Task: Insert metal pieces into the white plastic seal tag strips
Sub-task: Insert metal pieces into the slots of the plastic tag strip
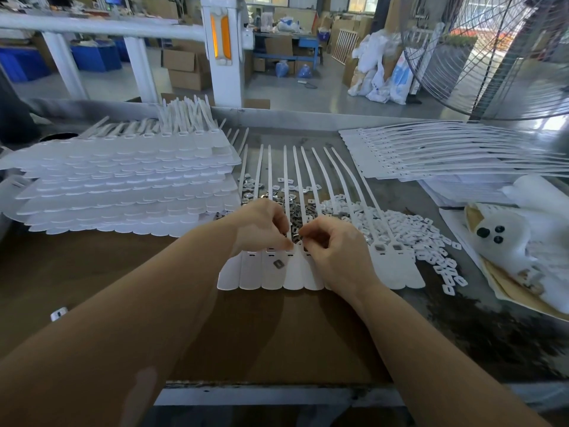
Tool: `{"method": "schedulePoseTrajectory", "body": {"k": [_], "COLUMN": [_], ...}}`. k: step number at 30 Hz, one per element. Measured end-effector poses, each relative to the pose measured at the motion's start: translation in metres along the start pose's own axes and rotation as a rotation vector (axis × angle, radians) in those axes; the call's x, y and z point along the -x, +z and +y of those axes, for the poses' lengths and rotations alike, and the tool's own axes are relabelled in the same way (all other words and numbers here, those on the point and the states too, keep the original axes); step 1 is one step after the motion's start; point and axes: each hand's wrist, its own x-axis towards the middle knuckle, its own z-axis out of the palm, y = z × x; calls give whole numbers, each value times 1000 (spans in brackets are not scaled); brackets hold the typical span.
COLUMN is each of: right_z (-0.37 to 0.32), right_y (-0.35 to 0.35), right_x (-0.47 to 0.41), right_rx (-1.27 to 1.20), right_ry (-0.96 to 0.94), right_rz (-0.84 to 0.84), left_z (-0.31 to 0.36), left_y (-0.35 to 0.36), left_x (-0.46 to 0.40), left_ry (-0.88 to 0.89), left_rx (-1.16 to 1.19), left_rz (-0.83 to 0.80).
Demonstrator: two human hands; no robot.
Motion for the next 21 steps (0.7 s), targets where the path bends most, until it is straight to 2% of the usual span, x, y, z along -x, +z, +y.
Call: {"method": "schedulePoseTrajectory", "body": {"k": [8, 15, 21], "right_z": [0, 0, 0], "right_y": [0, 0, 0], "right_x": [1, 0, 0], "right_rx": [-3, -28, -47], "right_ry": [-2, 21, 23], "right_rz": [2, 5, 5], "left_z": [4, -10, -19], "left_y": [0, -9, -11], "left_x": [1, 15, 27], "left_ry": [-50, 83, 255], "left_rx": [56, 137, -69], "left_rz": [-69, -49, -62]}}
